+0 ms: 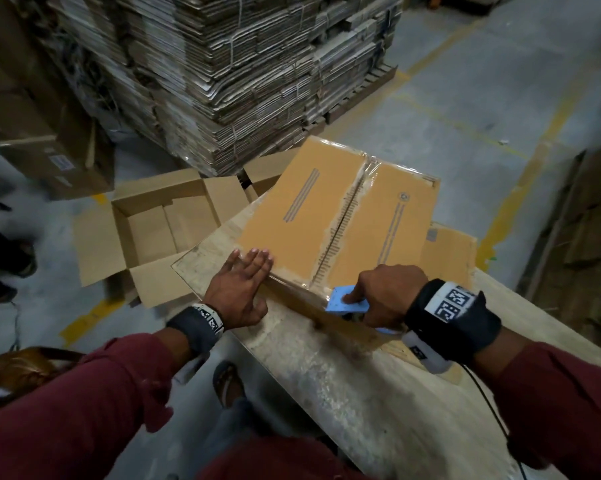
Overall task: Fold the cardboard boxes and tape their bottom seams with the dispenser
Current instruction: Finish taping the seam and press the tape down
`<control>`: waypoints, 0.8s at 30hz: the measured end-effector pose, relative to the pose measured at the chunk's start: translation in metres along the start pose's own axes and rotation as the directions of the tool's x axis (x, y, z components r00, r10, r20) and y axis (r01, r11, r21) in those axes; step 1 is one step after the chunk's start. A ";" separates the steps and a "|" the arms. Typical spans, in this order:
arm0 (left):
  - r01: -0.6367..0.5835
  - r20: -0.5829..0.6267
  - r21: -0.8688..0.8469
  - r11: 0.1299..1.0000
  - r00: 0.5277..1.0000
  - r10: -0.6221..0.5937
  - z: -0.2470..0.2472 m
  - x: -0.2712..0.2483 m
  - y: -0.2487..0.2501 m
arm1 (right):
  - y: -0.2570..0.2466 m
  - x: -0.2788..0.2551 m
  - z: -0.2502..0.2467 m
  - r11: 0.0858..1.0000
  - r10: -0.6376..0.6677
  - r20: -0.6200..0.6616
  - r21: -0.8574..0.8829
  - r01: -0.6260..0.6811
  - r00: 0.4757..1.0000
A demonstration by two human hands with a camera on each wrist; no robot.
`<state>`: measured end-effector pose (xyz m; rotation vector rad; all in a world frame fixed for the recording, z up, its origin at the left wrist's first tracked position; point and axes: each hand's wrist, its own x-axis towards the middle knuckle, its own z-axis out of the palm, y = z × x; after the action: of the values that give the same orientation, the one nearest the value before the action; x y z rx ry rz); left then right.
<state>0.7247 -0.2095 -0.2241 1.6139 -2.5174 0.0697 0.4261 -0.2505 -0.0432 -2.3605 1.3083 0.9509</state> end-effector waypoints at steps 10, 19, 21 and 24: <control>-0.113 0.036 -0.112 0.987 0.992 0.117 0.019 0.029 0.108 | 0.003 0.003 0.013 0.988 -0.087 -0.066 -0.135 0.077 0.994; -0.167 0.028 -0.090 0.982 0.985 0.170 0.019 0.029 0.099 | 0.037 -0.023 0.036 0.986 -0.096 -0.076 -0.146 0.084 0.993; -0.161 0.028 -0.099 0.982 0.986 0.165 0.018 0.029 0.098 | 0.045 -0.028 0.045 0.990 -0.088 -0.103 -0.118 0.075 0.991; -0.160 0.020 -0.109 0.981 0.986 0.163 0.019 0.029 0.099 | 0.054 -0.036 0.054 0.994 -0.076 -0.117 -0.090 0.066 0.990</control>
<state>0.6211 -0.1966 -0.2347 1.3796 -2.6206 -0.0704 0.3454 -0.2286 -0.0562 -2.5476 1.2391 0.8722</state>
